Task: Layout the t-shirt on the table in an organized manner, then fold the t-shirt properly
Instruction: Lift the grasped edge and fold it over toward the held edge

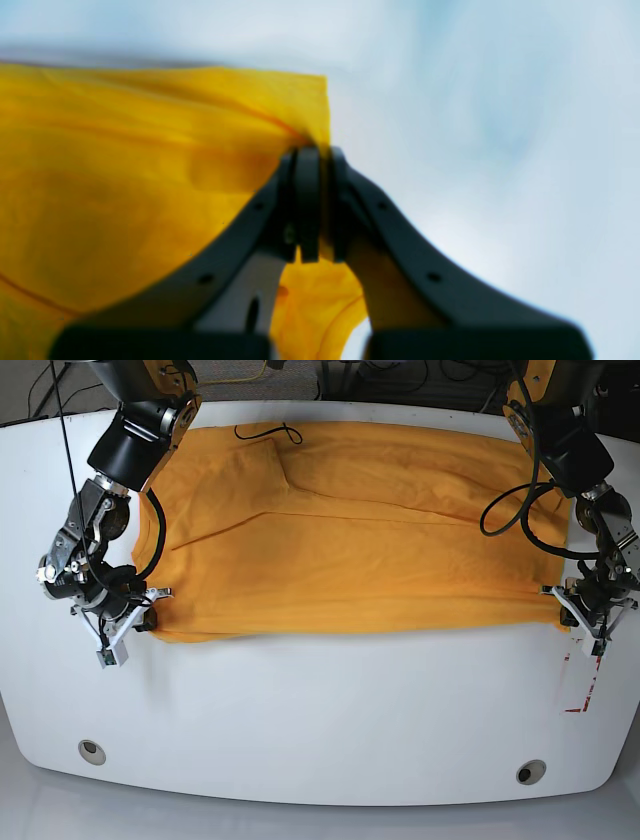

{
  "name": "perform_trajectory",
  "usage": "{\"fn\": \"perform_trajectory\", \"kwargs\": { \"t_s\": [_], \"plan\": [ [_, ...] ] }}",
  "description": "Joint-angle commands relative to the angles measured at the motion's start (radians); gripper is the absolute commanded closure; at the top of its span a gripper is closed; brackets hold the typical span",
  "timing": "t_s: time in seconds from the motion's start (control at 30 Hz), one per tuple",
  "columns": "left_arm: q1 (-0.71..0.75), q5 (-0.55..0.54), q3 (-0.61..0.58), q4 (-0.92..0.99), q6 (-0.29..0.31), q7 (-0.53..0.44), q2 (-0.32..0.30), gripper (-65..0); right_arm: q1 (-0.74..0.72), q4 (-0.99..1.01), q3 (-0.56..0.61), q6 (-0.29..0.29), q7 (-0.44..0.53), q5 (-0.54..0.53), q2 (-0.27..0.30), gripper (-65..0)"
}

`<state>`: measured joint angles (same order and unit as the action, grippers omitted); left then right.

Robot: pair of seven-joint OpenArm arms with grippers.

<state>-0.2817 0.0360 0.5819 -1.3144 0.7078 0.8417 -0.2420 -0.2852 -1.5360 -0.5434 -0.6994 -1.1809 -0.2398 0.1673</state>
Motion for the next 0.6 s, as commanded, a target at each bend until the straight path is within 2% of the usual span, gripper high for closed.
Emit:
{"fn": "perform_trajectory", "kwargs": {
  "t_s": [0.0, 0.4, 0.57],
  "plan": [
    [-0.017, -0.009, 0.005, -0.072, -0.010, -0.002, -0.009, -1.1, -0.016, -0.070, -0.002, 0.001, 0.005, -0.011, 0.016, -1.0],
    [0.065, -0.103, 0.003, -0.316, -0.010, 0.086, -0.003, -1.1, 0.020, -0.275, -0.004, 0.001, -0.109, -0.011, 0.016, -0.8],
    [0.091, -0.135, 0.002, -0.371, -0.010, 0.126, -0.003, -1.1, 0.067, -0.347, -0.005, 0.001, -0.124, -0.011, 0.018, -0.8]
  ]
}}
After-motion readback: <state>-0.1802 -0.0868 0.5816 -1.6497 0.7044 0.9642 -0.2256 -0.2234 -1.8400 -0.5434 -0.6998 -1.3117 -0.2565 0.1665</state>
